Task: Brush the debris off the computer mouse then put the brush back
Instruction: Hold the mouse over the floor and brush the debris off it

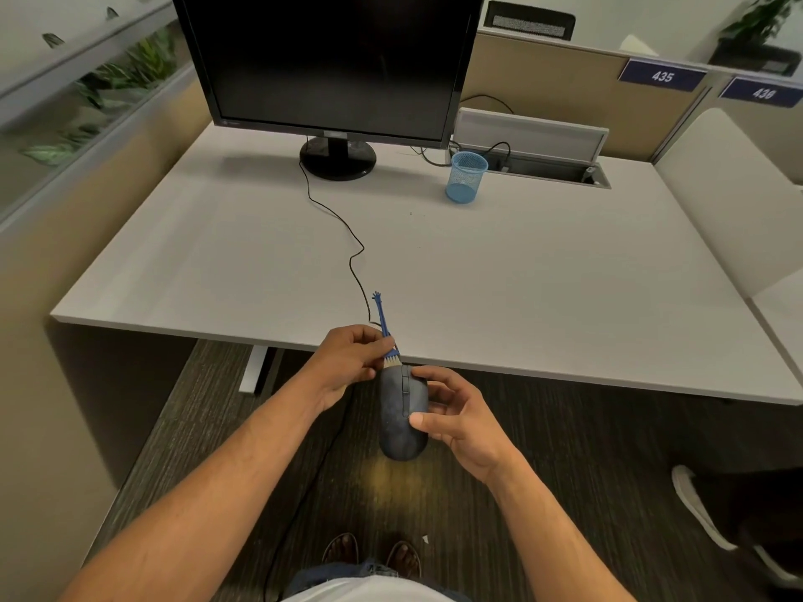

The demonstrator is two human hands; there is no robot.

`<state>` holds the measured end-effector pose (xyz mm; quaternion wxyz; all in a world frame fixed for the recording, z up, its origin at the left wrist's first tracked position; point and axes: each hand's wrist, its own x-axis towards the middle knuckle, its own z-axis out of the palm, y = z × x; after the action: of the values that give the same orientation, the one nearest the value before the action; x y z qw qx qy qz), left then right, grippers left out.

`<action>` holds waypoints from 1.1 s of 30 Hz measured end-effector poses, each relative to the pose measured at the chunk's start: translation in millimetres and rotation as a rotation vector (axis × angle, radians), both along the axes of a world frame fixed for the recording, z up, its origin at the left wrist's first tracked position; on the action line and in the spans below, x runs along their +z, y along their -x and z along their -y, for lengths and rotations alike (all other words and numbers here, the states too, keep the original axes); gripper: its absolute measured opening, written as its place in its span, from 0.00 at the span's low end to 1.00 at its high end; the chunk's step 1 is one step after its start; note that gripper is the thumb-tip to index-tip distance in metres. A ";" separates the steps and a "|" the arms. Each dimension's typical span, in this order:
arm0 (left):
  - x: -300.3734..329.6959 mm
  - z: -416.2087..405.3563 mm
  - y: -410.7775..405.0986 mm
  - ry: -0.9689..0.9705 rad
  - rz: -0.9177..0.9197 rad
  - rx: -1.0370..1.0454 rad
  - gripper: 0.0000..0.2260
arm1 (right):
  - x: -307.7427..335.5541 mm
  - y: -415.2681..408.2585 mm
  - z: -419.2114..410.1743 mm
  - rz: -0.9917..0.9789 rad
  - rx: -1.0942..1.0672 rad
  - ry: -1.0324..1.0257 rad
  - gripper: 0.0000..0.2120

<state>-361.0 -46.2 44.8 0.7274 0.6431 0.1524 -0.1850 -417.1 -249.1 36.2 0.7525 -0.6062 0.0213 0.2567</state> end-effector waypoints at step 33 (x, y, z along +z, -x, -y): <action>-1.9 -0.1 21.2 0.171 0.190 0.003 0.12 | -5.3 -20.4 9.7 -0.087 -0.215 -0.238 0.30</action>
<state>-382.3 -46.2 42.8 0.7911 0.5929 0.0677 -0.1345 -396.7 -258.8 30.9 0.8404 -0.4955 0.0880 0.2013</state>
